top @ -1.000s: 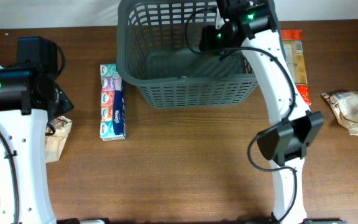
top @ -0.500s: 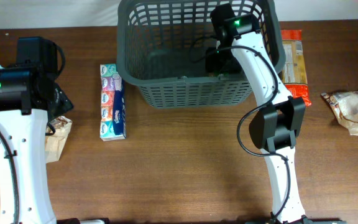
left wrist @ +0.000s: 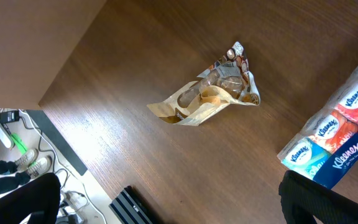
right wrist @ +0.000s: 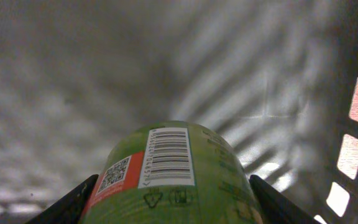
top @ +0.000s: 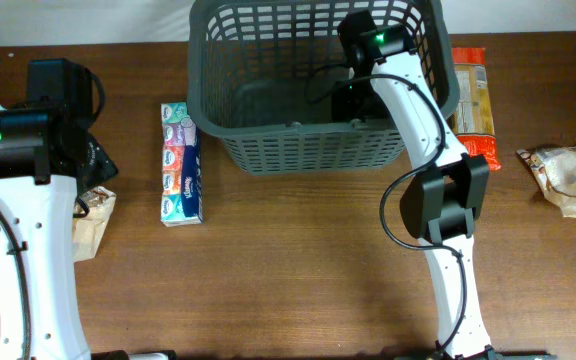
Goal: Pack container
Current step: 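Carry the jar with the right gripper over the basket, then open the right gripper to drop the jar into the basket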
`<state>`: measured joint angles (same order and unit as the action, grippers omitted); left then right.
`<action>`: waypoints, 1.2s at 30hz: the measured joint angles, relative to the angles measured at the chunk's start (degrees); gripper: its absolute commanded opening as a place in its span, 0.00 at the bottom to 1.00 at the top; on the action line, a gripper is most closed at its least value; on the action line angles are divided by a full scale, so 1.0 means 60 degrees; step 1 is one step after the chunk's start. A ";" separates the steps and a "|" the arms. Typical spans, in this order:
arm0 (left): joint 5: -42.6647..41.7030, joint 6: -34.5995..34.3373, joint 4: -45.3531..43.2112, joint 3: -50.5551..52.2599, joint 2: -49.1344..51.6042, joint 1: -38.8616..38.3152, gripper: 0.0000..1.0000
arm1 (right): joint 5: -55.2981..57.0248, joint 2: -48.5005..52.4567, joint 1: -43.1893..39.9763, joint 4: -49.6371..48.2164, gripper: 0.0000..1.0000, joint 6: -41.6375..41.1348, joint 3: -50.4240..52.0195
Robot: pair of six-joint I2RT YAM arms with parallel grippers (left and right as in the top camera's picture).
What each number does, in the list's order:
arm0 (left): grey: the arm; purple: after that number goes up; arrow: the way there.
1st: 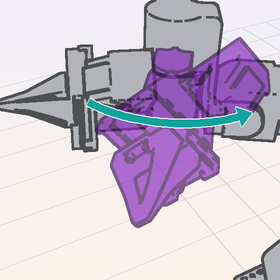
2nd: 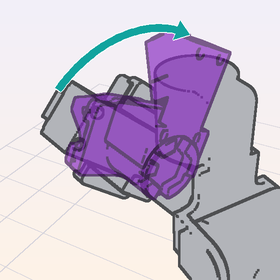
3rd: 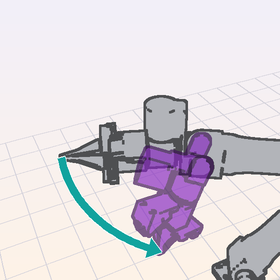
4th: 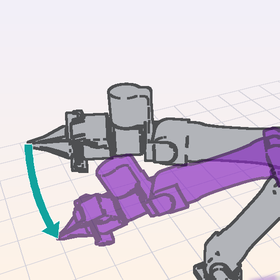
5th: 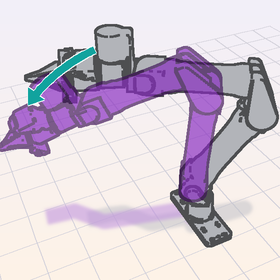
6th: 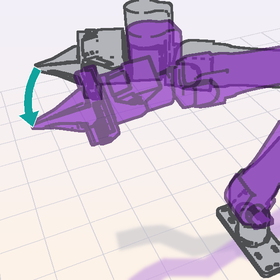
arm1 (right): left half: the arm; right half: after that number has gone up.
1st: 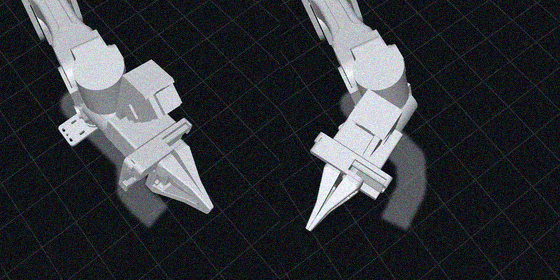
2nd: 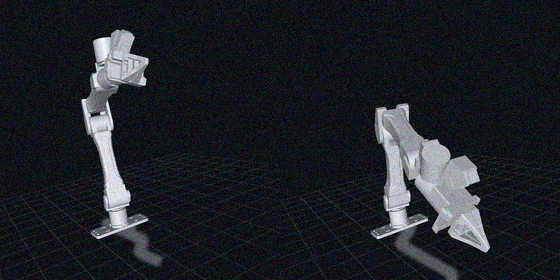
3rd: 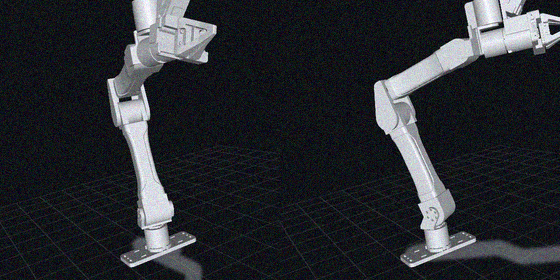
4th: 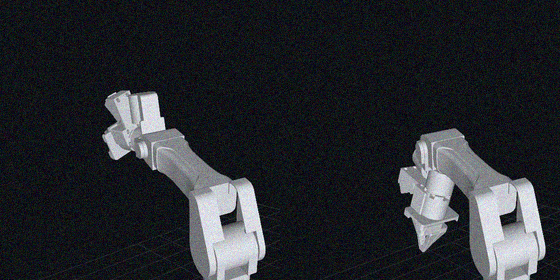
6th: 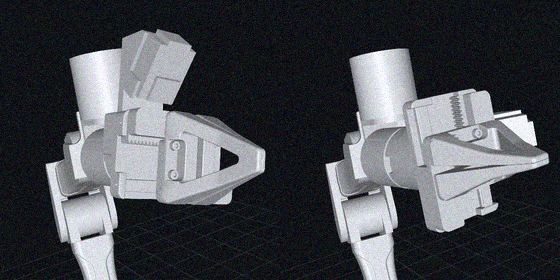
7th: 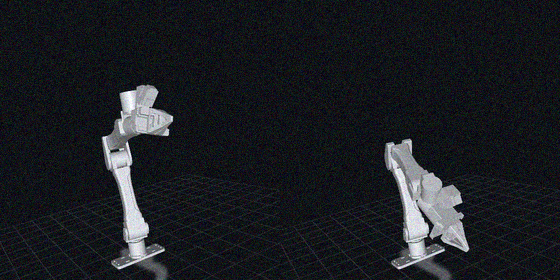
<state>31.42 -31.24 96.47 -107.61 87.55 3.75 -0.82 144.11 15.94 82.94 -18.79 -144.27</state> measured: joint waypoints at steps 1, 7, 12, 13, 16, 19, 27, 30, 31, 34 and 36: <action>0.0000 0.0000 0.0000 -0.0004 0.0000 0.0000 1.00 | -0.0004 0.0015 0.0000 0.0000 0.09 -0.0004 0.0011; 0.0000 0.0000 0.0000 -0.0004 0.0000 0.0000 0.99 | 0.0040 0.0084 0.0000 0.0073 0.23 -0.0004 0.0018; 0.0000 0.0000 0.0000 0.0000 0.0000 0.0000 0.99 | 0.0073 0.0084 0.0000 0.0087 0.71 -0.0007 0.0018; 0.0000 0.0000 0.0000 -0.0004 0.0000 0.0000 1.00 | 0.0076 0.0084 0.0000 0.0109 0.72 0.0015 0.0018; 0.0000 0.0000 0.0004 -0.0004 0.0000 0.0007 1.00 | 0.0117 0.0084 0.0000 0.0146 0.84 0.0015 0.0018; 0.0000 0.0000 0.0000 -0.0004 0.0000 0.0015 1.00 | 0.0138 0.0084 -0.0004 0.0164 0.84 0.0036 0.0018; 0.0000 0.0000 0.0000 -0.0004 0.0000 0.0015 1.00 | 0.0142 0.0084 -0.0004 0.0175 0.99 0.0069 0.0018; 0.0000 0.0000 0.0000 0.0000 0.0000 0.0015 1.00 | 0.0138 0.0084 -0.0011 0.0251 0.99 0.0080 0.0007; 0.0000 0.0000 0.0000 0.0000 0.0000 0.0015 1.00 | 0.0135 0.0084 -0.0015 0.0321 0.99 0.0095 -0.0047; 0.0000 0.0000 0.0000 0.0000 0.0000 0.0015 1.00 | 0.0135 0.0084 -0.0036 0.0528 0.99 0.0120 -0.0583; -0.0004 0.0000 0.0000 0.0000 0.0000 0.0015 1.00 | 0.0135 0.0073 -0.0084 0.0732 0.99 0.0178 -0.1592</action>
<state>31.40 -31.24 96.47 -107.61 87.55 3.84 -0.01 144.55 15.44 87.33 -17.72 -153.82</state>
